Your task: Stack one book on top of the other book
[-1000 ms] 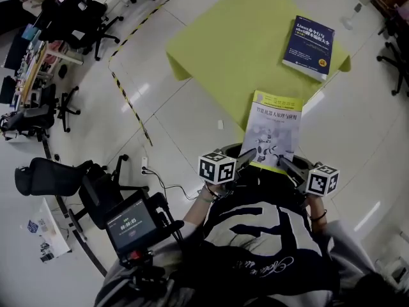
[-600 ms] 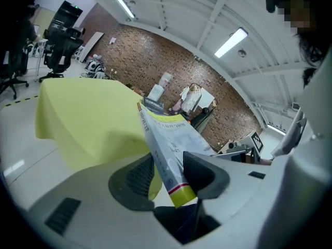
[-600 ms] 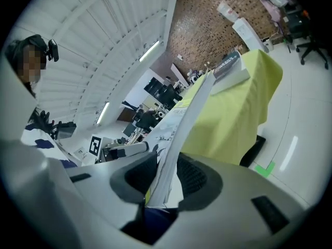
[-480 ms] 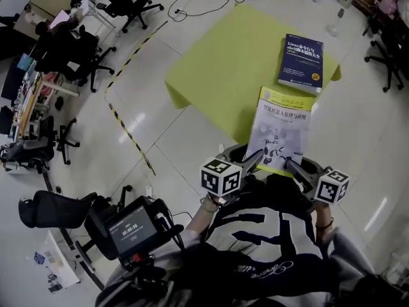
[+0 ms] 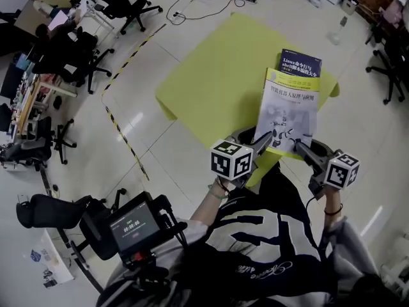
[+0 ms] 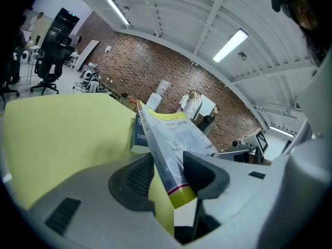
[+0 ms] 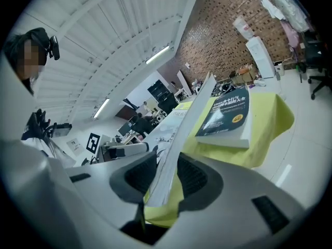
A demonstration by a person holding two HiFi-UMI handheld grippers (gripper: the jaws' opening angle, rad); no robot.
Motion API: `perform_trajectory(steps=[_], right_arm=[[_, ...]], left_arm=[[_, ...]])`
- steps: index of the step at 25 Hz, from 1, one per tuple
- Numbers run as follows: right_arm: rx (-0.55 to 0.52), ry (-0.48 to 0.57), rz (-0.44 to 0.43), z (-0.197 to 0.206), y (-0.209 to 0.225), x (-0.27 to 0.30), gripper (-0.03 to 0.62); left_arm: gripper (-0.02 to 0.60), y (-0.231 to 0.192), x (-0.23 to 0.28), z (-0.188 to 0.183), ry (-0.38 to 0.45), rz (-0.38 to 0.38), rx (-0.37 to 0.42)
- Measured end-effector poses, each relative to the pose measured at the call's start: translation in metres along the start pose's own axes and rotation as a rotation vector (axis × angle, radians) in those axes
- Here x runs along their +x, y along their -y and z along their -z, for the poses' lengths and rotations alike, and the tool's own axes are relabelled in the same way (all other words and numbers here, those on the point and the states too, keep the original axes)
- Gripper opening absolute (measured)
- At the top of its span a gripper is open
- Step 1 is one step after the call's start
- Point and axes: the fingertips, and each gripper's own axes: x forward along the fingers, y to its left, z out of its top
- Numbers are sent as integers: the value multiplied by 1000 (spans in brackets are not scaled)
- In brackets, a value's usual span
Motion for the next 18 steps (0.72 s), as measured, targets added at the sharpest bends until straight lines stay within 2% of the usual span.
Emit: perform_trajectory(steps=[10,18], right_arm=[[-44,-194,-40,-78,129,25,117],[-55,-273,-47,-74,166,47,118]], left_arm=[[179,-35,130,-32,-33,-146,-128],[179,-60,156,-20,-110,-241,-164]])
